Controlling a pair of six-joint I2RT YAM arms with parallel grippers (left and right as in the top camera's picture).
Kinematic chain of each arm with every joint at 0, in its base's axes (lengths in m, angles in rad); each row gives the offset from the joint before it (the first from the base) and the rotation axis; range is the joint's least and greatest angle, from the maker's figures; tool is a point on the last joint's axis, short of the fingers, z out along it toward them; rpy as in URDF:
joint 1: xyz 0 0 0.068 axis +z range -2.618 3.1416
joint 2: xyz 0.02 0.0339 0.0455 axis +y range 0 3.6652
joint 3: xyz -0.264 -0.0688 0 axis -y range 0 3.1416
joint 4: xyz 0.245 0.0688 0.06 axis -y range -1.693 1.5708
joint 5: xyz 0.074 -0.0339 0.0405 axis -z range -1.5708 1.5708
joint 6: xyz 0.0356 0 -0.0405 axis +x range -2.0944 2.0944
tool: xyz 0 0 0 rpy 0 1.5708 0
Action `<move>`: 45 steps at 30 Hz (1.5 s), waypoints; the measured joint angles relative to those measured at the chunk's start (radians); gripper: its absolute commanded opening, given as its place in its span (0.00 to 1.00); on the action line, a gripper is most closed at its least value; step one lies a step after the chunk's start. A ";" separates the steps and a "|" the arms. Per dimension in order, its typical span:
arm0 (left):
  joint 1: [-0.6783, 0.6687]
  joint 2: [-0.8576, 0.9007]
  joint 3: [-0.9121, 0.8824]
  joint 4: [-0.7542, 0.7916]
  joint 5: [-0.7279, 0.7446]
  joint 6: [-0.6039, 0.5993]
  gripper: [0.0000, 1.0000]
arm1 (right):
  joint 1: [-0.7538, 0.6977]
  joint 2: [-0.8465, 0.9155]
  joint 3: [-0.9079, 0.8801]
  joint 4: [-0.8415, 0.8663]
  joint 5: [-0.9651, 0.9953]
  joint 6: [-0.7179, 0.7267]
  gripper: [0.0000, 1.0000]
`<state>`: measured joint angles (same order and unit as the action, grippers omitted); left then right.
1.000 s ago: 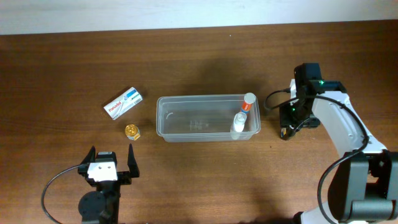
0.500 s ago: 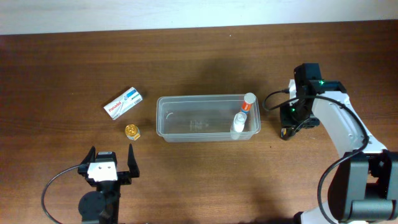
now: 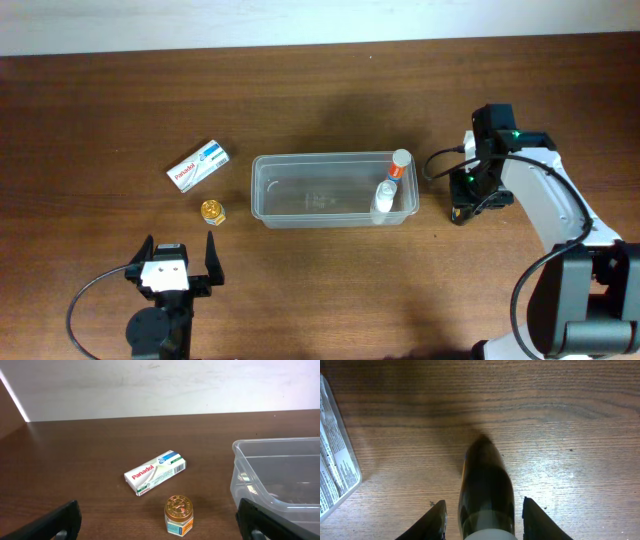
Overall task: Pack container
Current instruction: 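Lower the right gripper and grasp the small dark bottle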
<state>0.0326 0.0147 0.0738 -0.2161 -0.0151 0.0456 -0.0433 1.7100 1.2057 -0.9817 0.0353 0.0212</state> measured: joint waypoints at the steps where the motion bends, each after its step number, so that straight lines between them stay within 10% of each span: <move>1: 0.000 0.000 0.000 0.000 0.000 0.000 0.99 | 0.000 0.000 0.000 0.000 0.000 0.000 0.41; 45: 0.000 0.000 0.000 -0.001 0.000 0.000 0.99 | 0.000 0.000 0.080 -0.122 -0.027 0.032 0.15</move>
<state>0.0326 0.0147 0.0738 -0.2169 -0.0151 0.0456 -0.0433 1.7103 1.2854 -1.1038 0.0086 0.0528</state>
